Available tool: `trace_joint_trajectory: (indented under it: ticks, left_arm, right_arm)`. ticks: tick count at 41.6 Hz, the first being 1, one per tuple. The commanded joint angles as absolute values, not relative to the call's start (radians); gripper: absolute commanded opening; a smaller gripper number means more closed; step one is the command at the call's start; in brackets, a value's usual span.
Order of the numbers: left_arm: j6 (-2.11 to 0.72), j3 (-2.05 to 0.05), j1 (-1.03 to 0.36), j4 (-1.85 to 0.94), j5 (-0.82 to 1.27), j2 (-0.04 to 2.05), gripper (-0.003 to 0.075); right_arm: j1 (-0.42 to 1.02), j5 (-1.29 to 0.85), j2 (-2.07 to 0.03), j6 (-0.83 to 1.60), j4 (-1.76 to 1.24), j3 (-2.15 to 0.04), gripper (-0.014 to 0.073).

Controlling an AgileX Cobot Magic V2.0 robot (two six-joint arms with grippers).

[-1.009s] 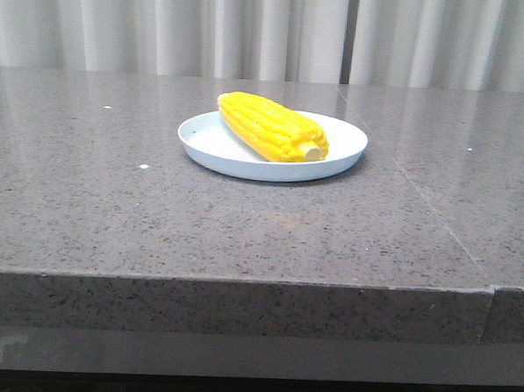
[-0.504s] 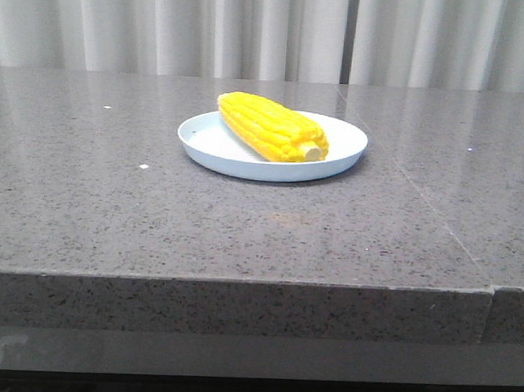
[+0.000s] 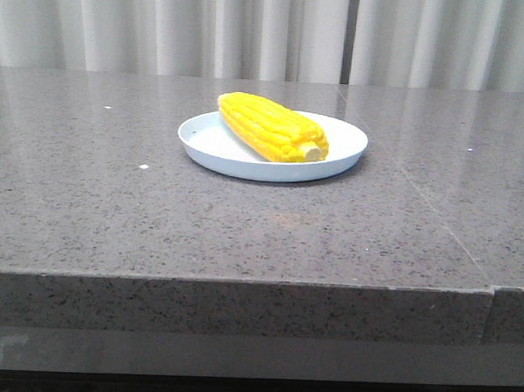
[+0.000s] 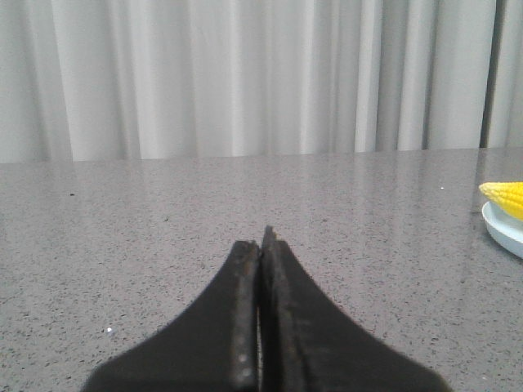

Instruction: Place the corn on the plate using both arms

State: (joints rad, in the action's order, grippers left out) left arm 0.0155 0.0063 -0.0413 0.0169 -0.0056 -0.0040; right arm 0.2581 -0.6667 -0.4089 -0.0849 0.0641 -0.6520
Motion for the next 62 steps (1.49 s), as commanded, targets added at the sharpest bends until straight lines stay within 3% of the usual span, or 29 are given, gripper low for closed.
trace_joint_trajectory:
  ticks: [1, 12, 19, 62]
  left_arm:
    - [0.014, 0.009, -0.04, 0.008, -0.088, -0.023, -0.002]
    - [0.014, 0.009, -0.04, 0.008, -0.088, -0.023, -0.002]
    - [0.014, 0.009, -0.04, 0.008, -0.088, -0.023, -0.002]
    - [0.014, 0.009, -0.04, 0.008, -0.088, -0.023, -0.002]
  right_arm:
    - [0.152, -0.423, -0.309, -0.076, 0.078, -0.523, -0.0068]
    - [0.01, -0.128, -0.026, -0.076, 0.077, -0.146, -0.0068]
    - [-0.01, 0.042, 0.023, -0.076, 0.075, 0.015, -0.0068]
    - [-0.005, 0.086, 0.023, 0.022, -0.042, 0.011, -0.0068]
